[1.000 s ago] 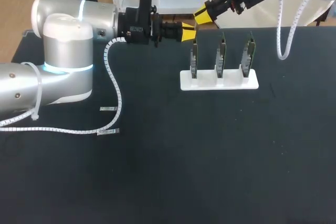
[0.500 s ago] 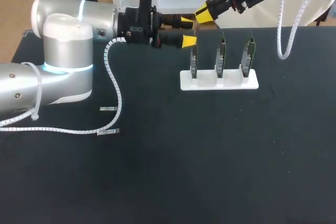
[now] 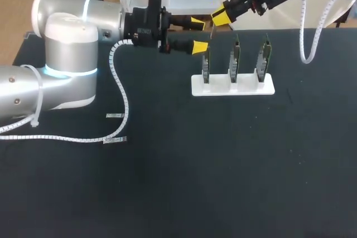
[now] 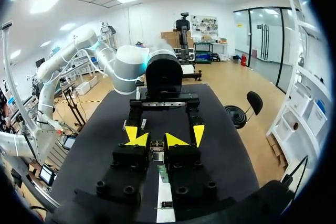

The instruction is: Pick up the optical module with the left hand, and insert it into the network port with the right hand.

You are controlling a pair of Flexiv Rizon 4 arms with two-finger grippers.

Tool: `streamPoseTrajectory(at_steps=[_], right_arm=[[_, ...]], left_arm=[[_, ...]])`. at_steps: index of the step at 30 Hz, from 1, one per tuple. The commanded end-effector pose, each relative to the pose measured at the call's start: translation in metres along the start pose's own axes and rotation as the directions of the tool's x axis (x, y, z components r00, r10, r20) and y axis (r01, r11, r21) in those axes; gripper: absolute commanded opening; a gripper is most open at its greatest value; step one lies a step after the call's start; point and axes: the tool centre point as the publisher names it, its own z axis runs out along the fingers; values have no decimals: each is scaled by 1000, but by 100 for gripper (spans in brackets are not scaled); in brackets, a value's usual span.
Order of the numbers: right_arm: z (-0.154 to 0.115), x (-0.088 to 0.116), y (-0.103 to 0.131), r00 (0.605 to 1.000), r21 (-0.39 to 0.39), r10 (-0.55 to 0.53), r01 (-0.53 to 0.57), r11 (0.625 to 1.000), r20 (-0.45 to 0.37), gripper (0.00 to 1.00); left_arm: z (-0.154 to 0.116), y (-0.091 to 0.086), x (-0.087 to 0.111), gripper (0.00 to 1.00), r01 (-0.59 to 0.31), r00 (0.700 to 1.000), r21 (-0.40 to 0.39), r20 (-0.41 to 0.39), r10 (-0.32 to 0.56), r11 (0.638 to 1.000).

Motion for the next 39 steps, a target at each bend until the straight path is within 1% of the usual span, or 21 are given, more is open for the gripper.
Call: streamPoseTrajectory(at_steps=[1, 3, 4, 11, 19, 22, 29, 39], right_arm=[[-1, 0, 3, 1000, 2, -4, 4, 1000, -3, 0], [-1, 0, 3, 1000, 1, -6, 6, 1000, -5, 0], [-1, 0, 3, 1000, 0, -7, 7, 1000, -6, 0], [-1, 0, 2, 1000, 1, -7, 7, 1000, -7, 0], [-1, 0, 1, 1000, 2, -9, 9, 1000, -7, 0], [0, 0, 0, 1000, 2, -9, 9, 1000, -5, 0], [-1, 0, 0, 1000, 5, -7, 7, 1000, -4, 0], [-2, 0, 0, 1000, 7, -8, 8, 1000, -8, 0]], left_arm=[[-9, -4, -4, 100, -9, 997, -14, -81, 7, 1000], [-14, -5, -3, 100, -19, 994, -21, -105, 16, 1000], [-16, -5, -3, 100, -21, 991, -27, -134, 17, 999], [-25, -10, 4, 100, -27, 978, -24, -206, 22, 999], [-14, -16, 12, 100, -45, 938, 21, -344, 50, 999], [-12, -16, 14, 100, -43, 927, 24, -373, 48, 999], [-18, -14, 26, 100, -4, 915, -2, -402, 3, 1000], [-22, -11, 29, 100, 5, 909, -26, -416, -16, 1000]])
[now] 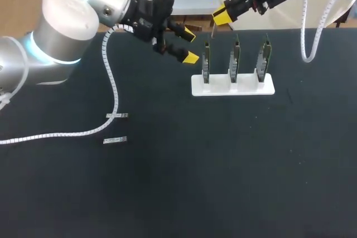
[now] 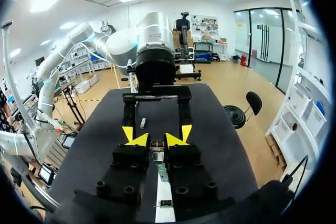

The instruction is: Pick up the optical module with the left hand, and insert it into the network port with the right hand.

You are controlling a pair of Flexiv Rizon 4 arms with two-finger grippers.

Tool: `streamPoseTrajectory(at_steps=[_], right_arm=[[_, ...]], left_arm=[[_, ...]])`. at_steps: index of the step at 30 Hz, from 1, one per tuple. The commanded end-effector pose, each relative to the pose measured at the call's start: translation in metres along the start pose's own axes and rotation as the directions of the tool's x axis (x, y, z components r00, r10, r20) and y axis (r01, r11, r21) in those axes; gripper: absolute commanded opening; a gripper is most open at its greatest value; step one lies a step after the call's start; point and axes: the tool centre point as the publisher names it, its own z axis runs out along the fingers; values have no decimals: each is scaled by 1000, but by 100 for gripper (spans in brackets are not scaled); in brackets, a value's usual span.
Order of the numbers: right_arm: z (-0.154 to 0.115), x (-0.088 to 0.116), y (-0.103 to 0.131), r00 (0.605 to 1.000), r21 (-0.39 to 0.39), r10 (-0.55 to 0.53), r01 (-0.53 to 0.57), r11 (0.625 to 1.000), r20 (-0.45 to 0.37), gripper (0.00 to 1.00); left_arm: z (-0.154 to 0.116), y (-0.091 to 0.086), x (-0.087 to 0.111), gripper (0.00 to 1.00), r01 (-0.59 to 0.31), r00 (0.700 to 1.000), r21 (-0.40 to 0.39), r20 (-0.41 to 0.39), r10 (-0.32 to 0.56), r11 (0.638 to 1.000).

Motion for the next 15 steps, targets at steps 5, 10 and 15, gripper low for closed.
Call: streamPoseTrajectory(at_steps=[5, 10, 15], right_arm=[[0, -1, 1, 1000, 1, -1, 1, 1000, 0, 0], [-1, -1, 0, 1000, 4, -2, 2, 1000, 3, 0], [-1, -1, 0, 1000, 5, -3, 3, 1000, 1, 0]], left_arm=[[0, 3, -1, 100, -1, 1000, 5, 4, 1, 1000], [2, 4, -1, 100, -1, 1000, 16, 0, 1, 1000], [3, 4, -1, 100, 5, 1000, 25, -2, -5, 1000]])
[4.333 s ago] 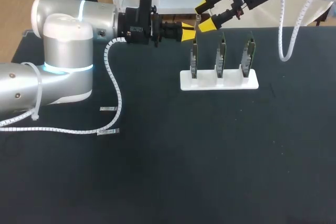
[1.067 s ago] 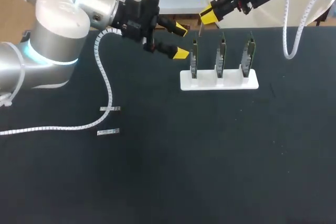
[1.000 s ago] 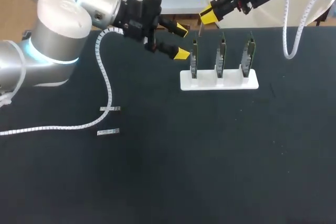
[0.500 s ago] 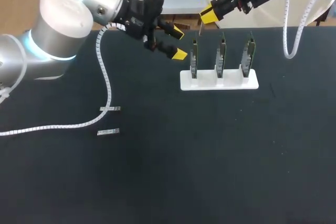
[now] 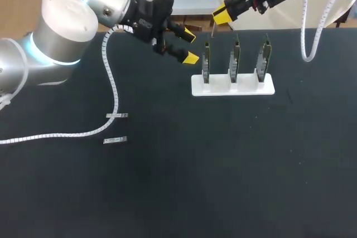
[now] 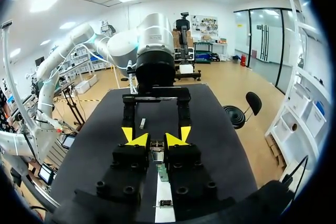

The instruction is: Pick up the optical module with the left hand, and insert it into the network port with the right hand.

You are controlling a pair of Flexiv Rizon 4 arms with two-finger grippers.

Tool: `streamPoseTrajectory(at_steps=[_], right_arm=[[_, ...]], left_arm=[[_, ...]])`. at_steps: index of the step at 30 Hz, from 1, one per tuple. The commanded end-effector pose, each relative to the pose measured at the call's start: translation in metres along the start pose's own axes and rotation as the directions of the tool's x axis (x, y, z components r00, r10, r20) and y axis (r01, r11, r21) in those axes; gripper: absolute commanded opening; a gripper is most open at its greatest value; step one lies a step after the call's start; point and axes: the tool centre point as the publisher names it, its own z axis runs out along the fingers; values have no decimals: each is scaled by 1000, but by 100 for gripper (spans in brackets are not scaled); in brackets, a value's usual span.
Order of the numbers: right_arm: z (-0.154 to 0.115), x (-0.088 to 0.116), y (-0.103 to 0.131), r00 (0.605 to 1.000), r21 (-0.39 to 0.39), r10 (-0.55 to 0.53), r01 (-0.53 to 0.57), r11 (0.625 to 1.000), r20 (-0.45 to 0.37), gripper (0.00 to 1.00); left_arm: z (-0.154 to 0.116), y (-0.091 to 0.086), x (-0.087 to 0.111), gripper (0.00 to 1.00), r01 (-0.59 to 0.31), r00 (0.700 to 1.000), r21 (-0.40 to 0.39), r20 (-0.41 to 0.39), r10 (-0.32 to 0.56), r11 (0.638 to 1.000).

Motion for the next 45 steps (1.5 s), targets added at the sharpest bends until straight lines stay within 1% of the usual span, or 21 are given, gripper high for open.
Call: streamPoseTrajectory(at_steps=[1, 3, 4, 6, 15, 25, 32, 35, 40, 42, 45], right_arm=[[0, 0, 1, 1000, 2, -3, 3, 1000, -1, 0], [1, 1, 1, 1000, 2, -10, 10, 1000, -6, 0], [2, 2, 1, 999, 12, -46, 46, 999, -28, 0], [4, 3, 3, 998, 4, -57, 57, 998, -37, 0], [11, 7, 3, 991, 10, -110, 111, 994, -78, 0], [18, 9, 2, 985, 2, -135, 136, 991, -103, 0], [24, 7, -2, 983, -3, -148, 149, 989, -110, 0], [26, 7, -4, 979, -7, -159, 159, 987, -125, 0], [29, 8, -8, 977, 0, -163, 165, 986, -137, 0], [30, 9, -10, 973, 17, -166, 171, 985, -159, 0], [31, 10, -12, 974, 27, -158, 164, 986, -161, 0]], left_arm=[[1, 6, -2, 100, -1, 1000, 15, -9, 1, 1000], [1, 6, -2, 100, -1, 1000, 15, -9, 1, 1000], [1, 6, -2, 100, -1, 1000, 15, -9, 1, 1000], [1, 6, -2, 100, -1, 1000, 15, -9, 1, 1000], [1, 6, -2, 100, -1, 1000, 15, -9, 1, 1000], [1, 6, -2, 100, -1, 1000, 15, -9, 1, 1000], [1, 6, -2, 100, -1, 1000, 15, -9, 1, 1000], [1, 6, -2, 100, -1, 1000, 15, -9, 1, 1000], [1, 6, -2, 100, -1, 1000, 15, -9, 1, 1000], [1, 6, -2, 100, -1, 1000, 15, -9, 1, 1000], [1, 6, -2, 100, -1, 1000, 15, -9, 1, 1000]])
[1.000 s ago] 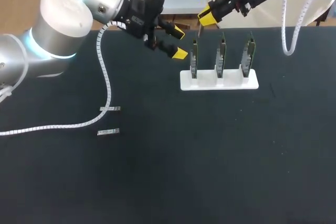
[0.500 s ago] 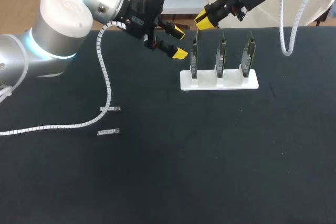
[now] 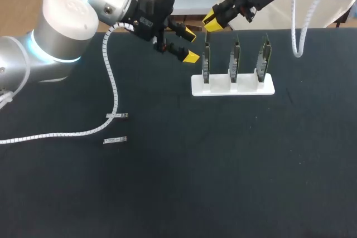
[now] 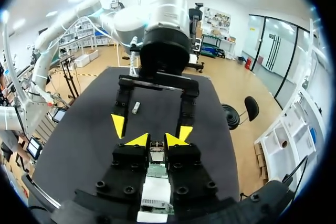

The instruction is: Pick up the optical module with the left hand, and insert it into the network port with the right hand.

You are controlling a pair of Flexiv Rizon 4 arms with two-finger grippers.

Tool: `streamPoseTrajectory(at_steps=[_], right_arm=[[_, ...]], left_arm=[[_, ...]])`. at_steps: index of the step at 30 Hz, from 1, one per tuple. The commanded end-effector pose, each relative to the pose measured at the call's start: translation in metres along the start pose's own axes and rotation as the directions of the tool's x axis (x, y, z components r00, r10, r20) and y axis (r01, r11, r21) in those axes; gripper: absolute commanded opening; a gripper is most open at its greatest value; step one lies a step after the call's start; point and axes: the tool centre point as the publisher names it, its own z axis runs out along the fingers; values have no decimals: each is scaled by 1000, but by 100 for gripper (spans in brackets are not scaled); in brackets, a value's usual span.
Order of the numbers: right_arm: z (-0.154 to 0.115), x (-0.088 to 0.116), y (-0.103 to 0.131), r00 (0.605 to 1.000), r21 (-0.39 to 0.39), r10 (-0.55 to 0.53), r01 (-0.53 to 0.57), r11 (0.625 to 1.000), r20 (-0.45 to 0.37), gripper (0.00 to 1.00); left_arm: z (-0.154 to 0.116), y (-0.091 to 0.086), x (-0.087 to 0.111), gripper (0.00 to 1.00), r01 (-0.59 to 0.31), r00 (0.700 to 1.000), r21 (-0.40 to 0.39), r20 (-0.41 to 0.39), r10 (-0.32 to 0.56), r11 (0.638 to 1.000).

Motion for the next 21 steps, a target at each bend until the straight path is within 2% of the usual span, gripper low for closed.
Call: streamPoseTrajectory(at_steps=[1, 21], right_arm=[[4, -2, 0, 1000, 12, 6, -6, 1000, -8, 0], [-1, 4, 4, 1000, 12, 31, -31, 999, 5, 0]], left_arm=[[0, 2, -1, 100, 0, 1000, 5, -4, 0, 1000], [0, 2, -1, 100, 0, 1000, 5, -4, 0, 1000]])
